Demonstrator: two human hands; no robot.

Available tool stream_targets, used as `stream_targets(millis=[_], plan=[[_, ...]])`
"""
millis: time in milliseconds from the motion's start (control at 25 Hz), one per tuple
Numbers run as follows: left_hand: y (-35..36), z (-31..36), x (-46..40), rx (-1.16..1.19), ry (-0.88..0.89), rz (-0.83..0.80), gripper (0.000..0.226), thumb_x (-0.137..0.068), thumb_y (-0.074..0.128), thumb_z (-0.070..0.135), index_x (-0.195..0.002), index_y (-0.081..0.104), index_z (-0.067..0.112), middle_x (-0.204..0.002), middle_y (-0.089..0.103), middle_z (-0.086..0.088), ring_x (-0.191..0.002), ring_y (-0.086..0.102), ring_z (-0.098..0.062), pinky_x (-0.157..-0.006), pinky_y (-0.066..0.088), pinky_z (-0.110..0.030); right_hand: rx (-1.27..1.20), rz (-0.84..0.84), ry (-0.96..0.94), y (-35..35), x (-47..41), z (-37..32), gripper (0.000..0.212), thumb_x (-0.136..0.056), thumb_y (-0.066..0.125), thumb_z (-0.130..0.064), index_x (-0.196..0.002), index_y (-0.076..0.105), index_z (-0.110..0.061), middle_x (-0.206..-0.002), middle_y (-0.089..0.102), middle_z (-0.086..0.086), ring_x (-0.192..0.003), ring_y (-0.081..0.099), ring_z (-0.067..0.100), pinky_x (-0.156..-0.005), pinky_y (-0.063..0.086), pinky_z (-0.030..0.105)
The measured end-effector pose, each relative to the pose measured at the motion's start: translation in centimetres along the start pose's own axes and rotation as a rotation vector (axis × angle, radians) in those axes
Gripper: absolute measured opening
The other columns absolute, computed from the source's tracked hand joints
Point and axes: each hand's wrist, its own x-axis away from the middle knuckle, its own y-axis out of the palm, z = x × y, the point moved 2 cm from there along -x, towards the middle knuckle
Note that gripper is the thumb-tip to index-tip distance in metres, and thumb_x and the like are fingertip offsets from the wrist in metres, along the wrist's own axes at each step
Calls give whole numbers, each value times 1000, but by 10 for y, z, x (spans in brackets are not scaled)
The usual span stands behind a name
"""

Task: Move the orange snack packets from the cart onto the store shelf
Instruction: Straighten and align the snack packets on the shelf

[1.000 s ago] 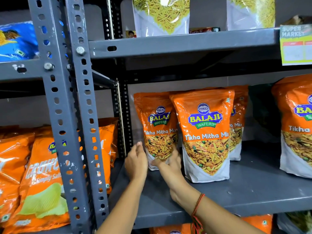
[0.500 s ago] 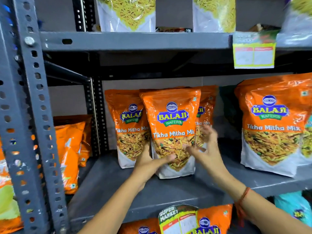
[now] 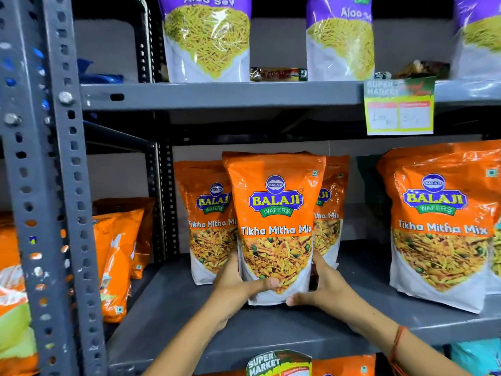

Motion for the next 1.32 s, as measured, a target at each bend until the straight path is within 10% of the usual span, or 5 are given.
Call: stream_targets(millis=[320, 920, 1200, 1320], plan=[[-69, 0, 51, 70, 14, 121, 77, -44, 92, 35, -109, 53, 47, -102, 72, 27, -95, 67, 6, -77, 51, -18, 106, -37, -94, 63, 3, -37, 89, -48, 82, -61, -121, 41, -30, -120, 66, -9, -109, 63, 14, -91, 55, 41], [-98, -27, 55, 222, -45, 126, 91, -31, 94, 42, -114, 58, 37, -108, 75, 13, -105, 69, -10, -91, 52, -33, 308, -122, -79, 96, 8, -62, 70, -63, 78, -57, -111, 36, -27, -106, 56, -12, -110, 60, 19, -72, 45, 27], [-94, -20, 60, 199, -1, 140, 87, -31, 91, 45, -110, 56, 43, -104, 74, 20, -102, 69, -3, -76, 55, -19, 167, -153, -107, 93, 6, -53, 87, -59, 82, -57, -127, 32, -35, -131, 59, -13, -118, 59, 11, -95, 52, 34], [-84, -6, 77, 20, 162, 503, 86, -42, 83, 57, -120, 49, 46, -126, 62, 18, -119, 59, -3, -101, 47, -32, 6, -110, -132, 80, 11, -46, 117, -57, 86, -59, -147, 14, -42, -144, 47, -19, -130, 50, 2, -108, 45, 29]])
